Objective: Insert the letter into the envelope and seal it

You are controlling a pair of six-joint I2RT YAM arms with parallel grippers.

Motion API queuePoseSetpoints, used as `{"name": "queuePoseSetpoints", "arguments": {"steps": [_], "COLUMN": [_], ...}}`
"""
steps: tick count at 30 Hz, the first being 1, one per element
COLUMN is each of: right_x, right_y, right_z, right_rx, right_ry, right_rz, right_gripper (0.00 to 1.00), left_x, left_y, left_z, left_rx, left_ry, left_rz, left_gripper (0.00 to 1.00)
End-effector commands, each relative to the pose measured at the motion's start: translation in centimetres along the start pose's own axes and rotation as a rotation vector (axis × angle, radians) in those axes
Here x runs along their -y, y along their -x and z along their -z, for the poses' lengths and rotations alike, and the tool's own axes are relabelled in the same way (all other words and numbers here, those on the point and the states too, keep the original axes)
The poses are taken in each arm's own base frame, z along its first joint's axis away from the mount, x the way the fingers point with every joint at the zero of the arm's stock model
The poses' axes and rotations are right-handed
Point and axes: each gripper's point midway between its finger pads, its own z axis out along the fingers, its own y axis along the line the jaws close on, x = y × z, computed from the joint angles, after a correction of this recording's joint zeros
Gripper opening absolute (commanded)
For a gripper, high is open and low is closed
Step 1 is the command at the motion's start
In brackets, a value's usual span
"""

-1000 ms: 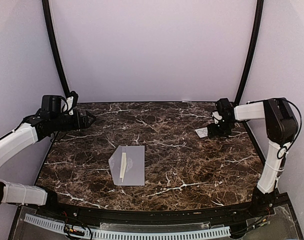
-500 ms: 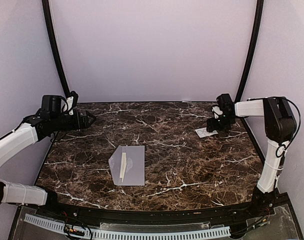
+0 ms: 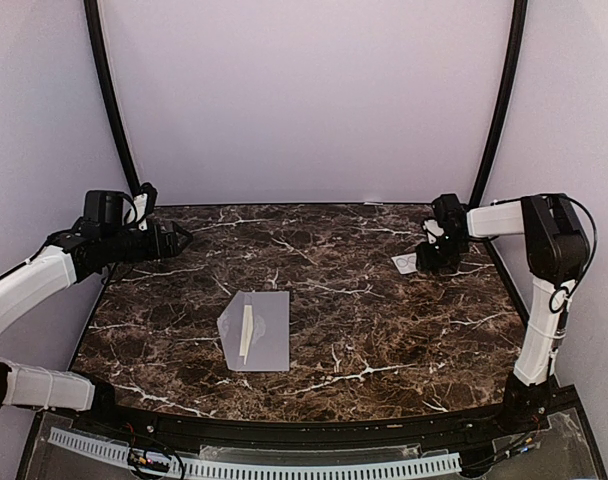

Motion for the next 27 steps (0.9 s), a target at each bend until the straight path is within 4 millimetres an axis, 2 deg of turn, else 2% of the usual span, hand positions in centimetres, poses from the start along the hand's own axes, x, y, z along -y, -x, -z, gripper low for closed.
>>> {"name": "queuePoseSetpoints", "arguments": {"steps": [1, 6, 15, 22, 27], "right_x": [0.1, 0.1, 0.0, -0.2, -0.9], "right_y": [-1.9, -2.4, -1.7, -1.2, -0.4], "right_z": [-1.4, -1.8, -2.1, -2.2, -1.4], "right_rx": [-0.046, -0.054, -0.053, -0.04, -0.006], "right_ry": [0.002, -0.001, 0.001, 0.015, 0.054], "right_rz": [-0.008, -0.011, 0.002, 0.01, 0.023], "right_gripper": [0.59, 0.51, 0.35, 0.15, 0.0], "left_x": [-0.1, -0.1, -0.1, -0.2, -0.2], "left_y": [0.0, 0.0, -0.1, -0.4, -0.4], "left_z": [0.1, 0.0, -0.1, -0.3, -0.4], "left_rx": [0.003, 0.001, -0.003, -0.014, -0.019], "left_ry": [0.0, -0.003, -0.003, -0.002, -0.004], "left_rz": [0.004, 0.005, 0.005, 0.008, 0.009], "left_gripper": [0.92, 0.92, 0.92, 0.92, 0.92]}}
